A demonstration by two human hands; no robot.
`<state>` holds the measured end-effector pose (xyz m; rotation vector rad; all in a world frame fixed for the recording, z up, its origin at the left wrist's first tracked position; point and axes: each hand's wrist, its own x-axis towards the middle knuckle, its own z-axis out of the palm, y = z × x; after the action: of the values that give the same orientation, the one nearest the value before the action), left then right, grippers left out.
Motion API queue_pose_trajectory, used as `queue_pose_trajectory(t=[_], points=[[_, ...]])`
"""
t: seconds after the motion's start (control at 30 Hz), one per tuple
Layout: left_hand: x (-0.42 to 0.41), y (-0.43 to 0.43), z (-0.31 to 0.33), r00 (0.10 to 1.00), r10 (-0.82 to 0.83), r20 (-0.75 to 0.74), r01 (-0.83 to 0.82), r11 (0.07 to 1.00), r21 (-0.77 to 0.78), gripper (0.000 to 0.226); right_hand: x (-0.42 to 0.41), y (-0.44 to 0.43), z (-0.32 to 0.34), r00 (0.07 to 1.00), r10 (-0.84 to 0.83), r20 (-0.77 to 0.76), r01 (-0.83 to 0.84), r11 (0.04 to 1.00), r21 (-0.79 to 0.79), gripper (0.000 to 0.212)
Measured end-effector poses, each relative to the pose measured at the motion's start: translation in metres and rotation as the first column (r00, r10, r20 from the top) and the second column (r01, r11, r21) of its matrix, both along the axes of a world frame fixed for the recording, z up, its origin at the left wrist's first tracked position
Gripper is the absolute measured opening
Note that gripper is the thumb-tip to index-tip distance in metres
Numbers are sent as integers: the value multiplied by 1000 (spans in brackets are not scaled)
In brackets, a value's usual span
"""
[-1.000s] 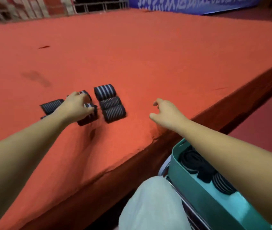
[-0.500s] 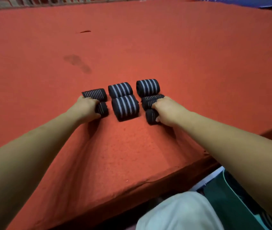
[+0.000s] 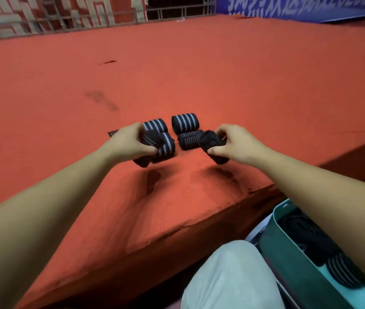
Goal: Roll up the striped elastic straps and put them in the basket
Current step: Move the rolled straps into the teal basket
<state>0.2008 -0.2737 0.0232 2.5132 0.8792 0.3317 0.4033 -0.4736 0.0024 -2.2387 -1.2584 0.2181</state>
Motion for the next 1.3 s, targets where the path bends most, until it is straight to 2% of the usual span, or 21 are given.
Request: queue_pose_trajectory(t=[0.13,0.27,0.47,0.7,0.8,0.87,0.97,1.13,1.3], points=[[32,-53,13,991,-92,101,97,994,-50,35,10,-54,12,992,-79,-99,89,991,100,35],[69,-106,10,926,-258,276,345,875,-341,48,20,-113,12,961,-140,-236,183,968,170,35],[131,-184,-20,860,-459,223,509,799,-319,35,42,-204,-17,870,-289,-399,377,912,161,36],[186,-259,-74,736,-674,53,665,707,-243,41,48,-287,-82,767,-426,-480,535,837,113,38],[202,-279,-101,654,-742,-144,721,670,-176,47,42,-302,-113,718,-477,-506,594,800,89,38],[210,-287,-120,610,-748,-263,735,658,-164,50,40,-306,-132,694,-499,-519,611,790,57,38],[218,-295,-147,572,-741,-353,734,654,-184,52,37,-306,-156,667,-506,-547,607,795,4,37],[231,-306,-185,537,-712,-452,717,668,-199,56,35,-301,-189,627,-530,-571,586,804,-103,33],[246,-312,-207,456,-706,-542,727,646,-231,61,35,-293,-212,637,-557,-532,552,812,-189,31]])
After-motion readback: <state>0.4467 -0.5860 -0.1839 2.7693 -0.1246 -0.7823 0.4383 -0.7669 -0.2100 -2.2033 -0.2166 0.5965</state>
